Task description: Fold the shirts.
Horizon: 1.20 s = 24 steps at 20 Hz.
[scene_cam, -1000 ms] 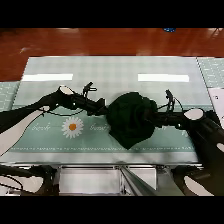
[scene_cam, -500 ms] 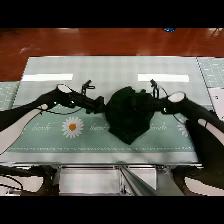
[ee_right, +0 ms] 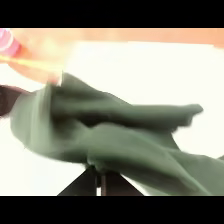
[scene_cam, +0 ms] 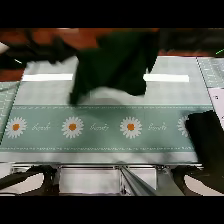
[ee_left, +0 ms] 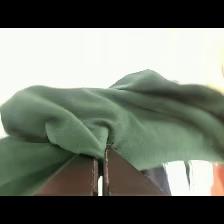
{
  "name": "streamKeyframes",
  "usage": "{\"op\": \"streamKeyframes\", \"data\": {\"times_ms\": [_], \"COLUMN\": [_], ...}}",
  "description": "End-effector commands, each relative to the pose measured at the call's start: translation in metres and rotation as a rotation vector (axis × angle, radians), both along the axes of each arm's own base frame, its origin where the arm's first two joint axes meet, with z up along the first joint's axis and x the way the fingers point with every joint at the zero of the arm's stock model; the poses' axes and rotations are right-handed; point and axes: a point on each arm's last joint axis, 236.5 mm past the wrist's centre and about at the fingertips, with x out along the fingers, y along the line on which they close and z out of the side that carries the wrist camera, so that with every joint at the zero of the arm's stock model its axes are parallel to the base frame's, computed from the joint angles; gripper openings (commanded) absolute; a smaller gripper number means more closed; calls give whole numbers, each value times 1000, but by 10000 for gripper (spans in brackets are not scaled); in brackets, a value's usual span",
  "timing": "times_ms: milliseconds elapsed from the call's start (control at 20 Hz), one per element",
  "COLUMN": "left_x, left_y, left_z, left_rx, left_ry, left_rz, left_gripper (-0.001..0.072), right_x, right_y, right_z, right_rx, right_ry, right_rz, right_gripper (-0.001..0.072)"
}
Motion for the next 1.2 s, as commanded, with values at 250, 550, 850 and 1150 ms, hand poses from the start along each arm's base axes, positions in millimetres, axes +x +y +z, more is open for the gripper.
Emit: {"op": "streamKeyframes", "data": {"times_ms": [250, 550, 850, 1150], "left_x": [-162, -239, -216, -145], "left_y": [34, 6, 3, -23], "left_z": [239, 171, 11, -175], "left_rx": [144, 286, 163, 147], "left_ry": [-655, -490, -55, 225], "left_rz": [111, -87, -152, 1], "left_gripper": [20, 20, 20, 20], "right_x": [-141, -186, -145, -45], "right_y": [-44, -46, -41, -36], "right_z": [92, 44, -85, -195], "right_rx": [-263, -255, -196, -196], "right_ry": [-190, -44, 227, 427], "right_rz": [-6, 9, -18, -52], "right_gripper": [23, 23, 23, 23]}}
